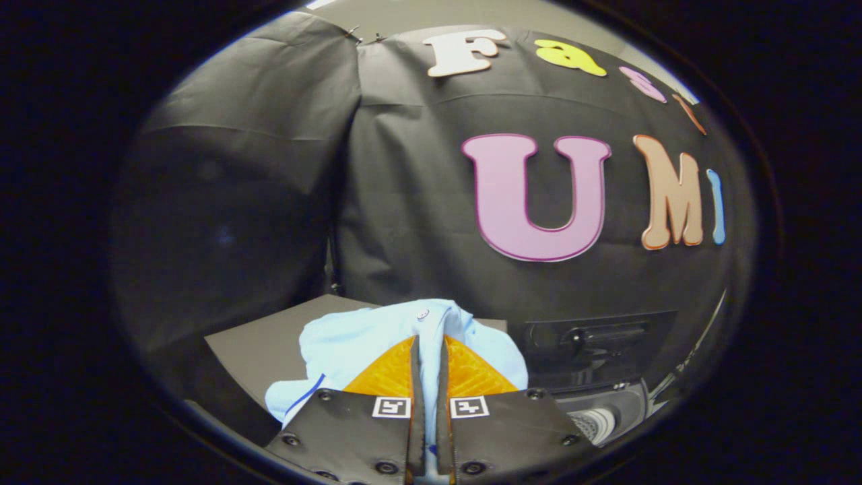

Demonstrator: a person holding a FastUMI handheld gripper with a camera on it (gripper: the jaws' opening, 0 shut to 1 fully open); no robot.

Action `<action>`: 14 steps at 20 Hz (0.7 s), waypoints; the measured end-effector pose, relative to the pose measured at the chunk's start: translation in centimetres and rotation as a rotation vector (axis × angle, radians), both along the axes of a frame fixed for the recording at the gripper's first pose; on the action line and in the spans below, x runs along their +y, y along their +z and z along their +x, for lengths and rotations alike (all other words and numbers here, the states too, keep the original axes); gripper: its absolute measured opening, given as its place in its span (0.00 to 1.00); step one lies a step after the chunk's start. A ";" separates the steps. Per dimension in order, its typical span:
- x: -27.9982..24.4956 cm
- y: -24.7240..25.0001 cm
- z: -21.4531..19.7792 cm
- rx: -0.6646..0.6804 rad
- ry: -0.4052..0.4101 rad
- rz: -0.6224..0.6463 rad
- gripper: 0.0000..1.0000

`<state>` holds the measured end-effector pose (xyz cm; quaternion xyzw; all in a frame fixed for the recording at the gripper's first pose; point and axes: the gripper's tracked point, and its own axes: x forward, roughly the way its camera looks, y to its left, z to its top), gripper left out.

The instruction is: Put the clothes into the washing machine and then close the washing machine lid.

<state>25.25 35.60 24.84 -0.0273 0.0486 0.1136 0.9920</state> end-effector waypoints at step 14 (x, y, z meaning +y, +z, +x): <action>-16.3 1.3 4.2 -0.036 -0.395 -0.061 0.07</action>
